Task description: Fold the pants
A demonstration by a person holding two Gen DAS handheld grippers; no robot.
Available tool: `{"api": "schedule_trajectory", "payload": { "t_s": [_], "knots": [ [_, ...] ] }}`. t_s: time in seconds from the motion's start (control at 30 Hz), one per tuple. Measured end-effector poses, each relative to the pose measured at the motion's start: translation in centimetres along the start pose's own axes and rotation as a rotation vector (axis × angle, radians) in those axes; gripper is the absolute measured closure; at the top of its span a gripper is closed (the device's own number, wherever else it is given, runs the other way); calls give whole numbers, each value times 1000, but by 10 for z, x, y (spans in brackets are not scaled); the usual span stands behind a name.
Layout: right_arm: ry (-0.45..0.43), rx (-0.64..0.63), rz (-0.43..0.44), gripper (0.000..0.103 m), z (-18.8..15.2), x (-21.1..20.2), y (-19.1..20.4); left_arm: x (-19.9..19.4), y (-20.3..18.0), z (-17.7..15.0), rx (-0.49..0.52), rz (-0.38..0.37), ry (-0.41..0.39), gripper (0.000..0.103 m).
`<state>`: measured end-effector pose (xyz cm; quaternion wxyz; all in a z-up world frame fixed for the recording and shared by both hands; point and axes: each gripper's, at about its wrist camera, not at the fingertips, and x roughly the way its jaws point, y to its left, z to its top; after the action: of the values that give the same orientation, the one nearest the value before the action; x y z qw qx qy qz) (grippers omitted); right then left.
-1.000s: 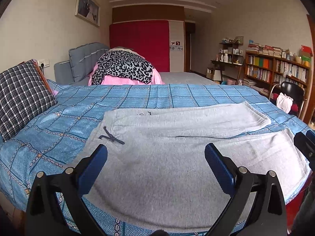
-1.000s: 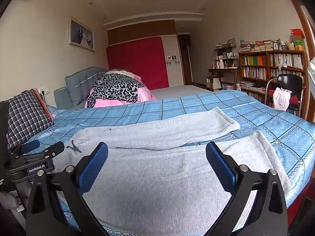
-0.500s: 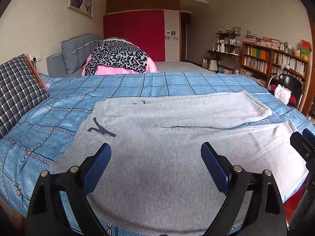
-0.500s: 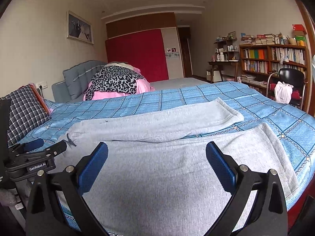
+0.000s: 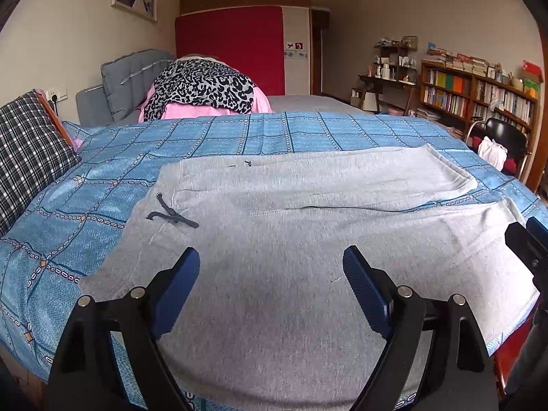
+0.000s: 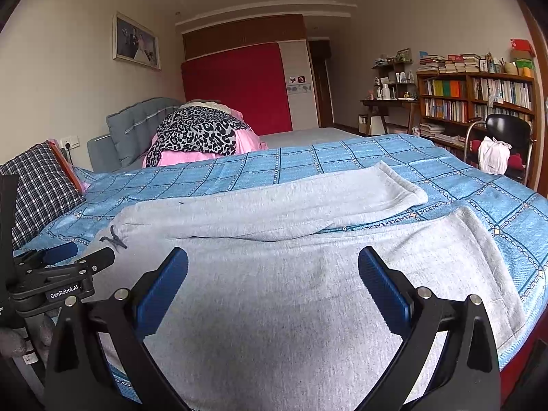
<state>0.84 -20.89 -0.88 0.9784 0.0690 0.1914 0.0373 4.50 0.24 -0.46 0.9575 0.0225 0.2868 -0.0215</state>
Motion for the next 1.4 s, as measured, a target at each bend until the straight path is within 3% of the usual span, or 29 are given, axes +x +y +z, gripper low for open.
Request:
{"api": "schedule_trajectory", "payload": {
  "t_s": [0.73,1.1,1.4],
  "knots": [
    [47,8,-4,3,-3,17,-11,15,17,0,-22,20,33,17],
    [57,-22,-35,3,24,50,-28,51,66,41,-57,54,70,13],
    [126,-6,-38,3,27,90,-44,117,120,82,-104,98,162,11]
  ]
}}
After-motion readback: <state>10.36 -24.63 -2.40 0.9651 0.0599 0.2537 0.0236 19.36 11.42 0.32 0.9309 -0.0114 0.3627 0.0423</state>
